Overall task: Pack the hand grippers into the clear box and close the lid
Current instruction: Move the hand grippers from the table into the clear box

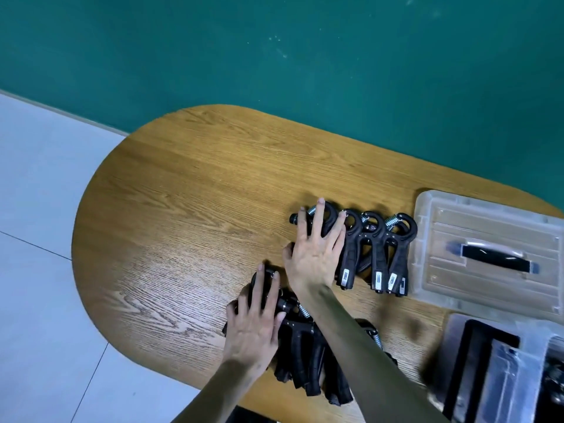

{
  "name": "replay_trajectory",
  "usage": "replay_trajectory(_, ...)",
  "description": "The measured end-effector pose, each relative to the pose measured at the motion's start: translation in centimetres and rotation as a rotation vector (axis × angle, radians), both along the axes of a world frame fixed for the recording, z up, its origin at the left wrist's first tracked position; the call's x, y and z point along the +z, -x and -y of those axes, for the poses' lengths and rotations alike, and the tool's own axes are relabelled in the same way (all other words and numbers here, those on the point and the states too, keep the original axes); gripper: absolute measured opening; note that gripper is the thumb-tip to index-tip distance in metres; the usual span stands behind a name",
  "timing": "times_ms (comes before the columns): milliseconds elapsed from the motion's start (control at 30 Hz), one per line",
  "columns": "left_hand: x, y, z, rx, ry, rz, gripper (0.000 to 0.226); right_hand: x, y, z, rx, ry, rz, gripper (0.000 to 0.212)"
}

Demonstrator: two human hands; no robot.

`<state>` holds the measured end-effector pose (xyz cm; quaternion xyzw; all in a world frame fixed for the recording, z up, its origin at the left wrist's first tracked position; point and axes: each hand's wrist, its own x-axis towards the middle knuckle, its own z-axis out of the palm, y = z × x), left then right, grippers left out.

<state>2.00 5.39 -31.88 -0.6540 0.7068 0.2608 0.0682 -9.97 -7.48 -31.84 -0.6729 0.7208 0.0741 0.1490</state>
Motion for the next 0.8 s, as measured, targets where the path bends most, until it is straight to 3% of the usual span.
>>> replay_trajectory(233,-0.6,-0.3,-0.1,0.005,0.099,0.022,0.101,0.4,-0.3,0.2,0.009,-0.014,-0.016,0.076)
replay_trajectory(367,0.0,-0.4,0.3,-0.025,-0.016,0.026,0.095,-0.1,-0.2,0.7,0.045,-0.012,0.069,0.080)
replay_trajectory(467,0.7,-0.6,0.5,-0.046,-0.056,0.054,0.103,0.5,0.5,1.0,0.012,-0.073,0.236,0.063)
replay_trajectory(667,2.4,-1.4,-0.1,-0.011,-0.061,0.104,0.097,5.5,2.4,-0.1,0.102,-0.019,0.153,0.075)
replay_trajectory(800,4.2,-0.3,-0.2,0.100,0.077,0.094,0.085,8.7,4.4,-2.0,0.108,0.015,0.139,0.072)
